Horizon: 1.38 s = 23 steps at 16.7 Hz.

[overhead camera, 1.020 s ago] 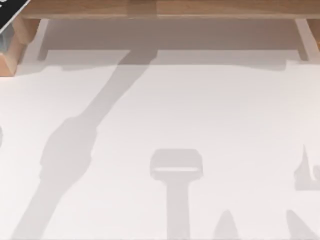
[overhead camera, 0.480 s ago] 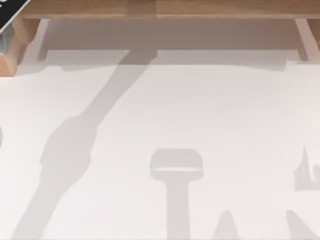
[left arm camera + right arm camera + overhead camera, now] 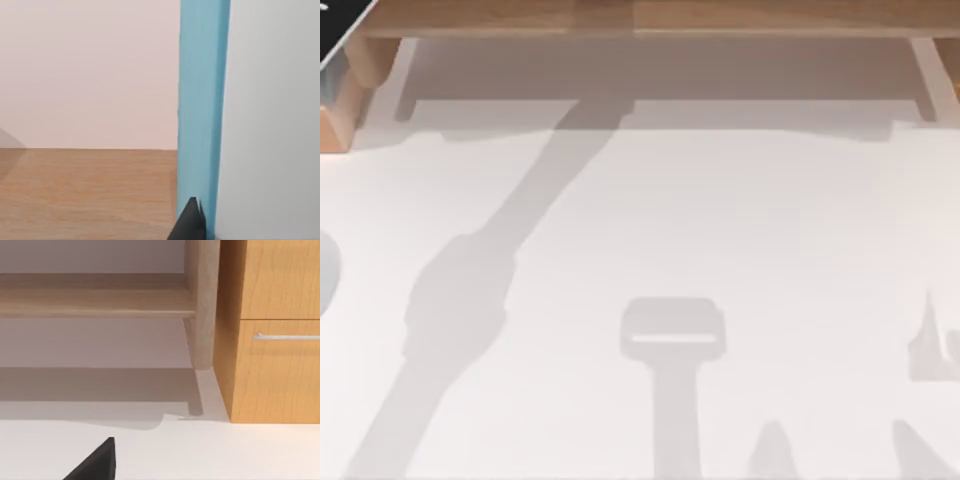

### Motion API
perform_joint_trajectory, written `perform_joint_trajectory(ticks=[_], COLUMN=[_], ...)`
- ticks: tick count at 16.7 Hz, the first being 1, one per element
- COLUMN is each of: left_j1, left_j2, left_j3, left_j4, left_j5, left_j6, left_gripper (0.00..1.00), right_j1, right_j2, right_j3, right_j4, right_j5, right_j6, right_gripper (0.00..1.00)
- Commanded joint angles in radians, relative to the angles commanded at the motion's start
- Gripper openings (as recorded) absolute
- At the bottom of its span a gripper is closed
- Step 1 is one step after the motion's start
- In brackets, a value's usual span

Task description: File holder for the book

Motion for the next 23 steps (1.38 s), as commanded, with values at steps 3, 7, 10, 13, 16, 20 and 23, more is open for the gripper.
perform_joint_trajectory(ticks=[3, 7, 10, 13, 16, 20, 23], left_j1=[0.000, 0.001, 0.015, 0.092, 0.237, 0.509, 0.740], left_j2=[0.022, 0.018, -0.006, -0.096, -0.225, -0.412, -0.528], left_j3=[0.061, 0.061, 0.043, -0.043, -0.202, -0.509, -0.785], left_j4=[-0.045, -0.045, -0.027, 0.038, 0.131, 0.268, 0.367], left_j5=[0.000, 0.000, 0.023, 0.107, 0.225, 0.418, 0.573], left_j6=[0.000, 0.001, 0.027, 0.134, 0.300, 0.580, 0.811], left_gripper=[0.00, 0.00, 0.00, 0.00, 0.00, 0.00, 0.00], right_j1=[0.000, 0.000, 0.000, 0.000, 0.000, 0.000, 0.000], right_j2=[0.000, 0.000, 0.000, 0.000, 0.000, 0.000, 0.000], right_j3=[0.000, 0.000, 0.000, 0.000, 0.000, 0.000, 0.000], right_j4=[0.000, 0.000, 0.000, 0.000, 0.000, 0.000, 0.000], right_j5=[0.000, 0.000, 0.000, 0.000, 0.000, 0.000, 0.000], right_j6=[0.000, 0.000, 0.000, 0.000, 0.000, 0.000, 0.000], right_gripper=[1.00, 1.00, 1.00, 1.00, 1.00, 1.00, 1.00])
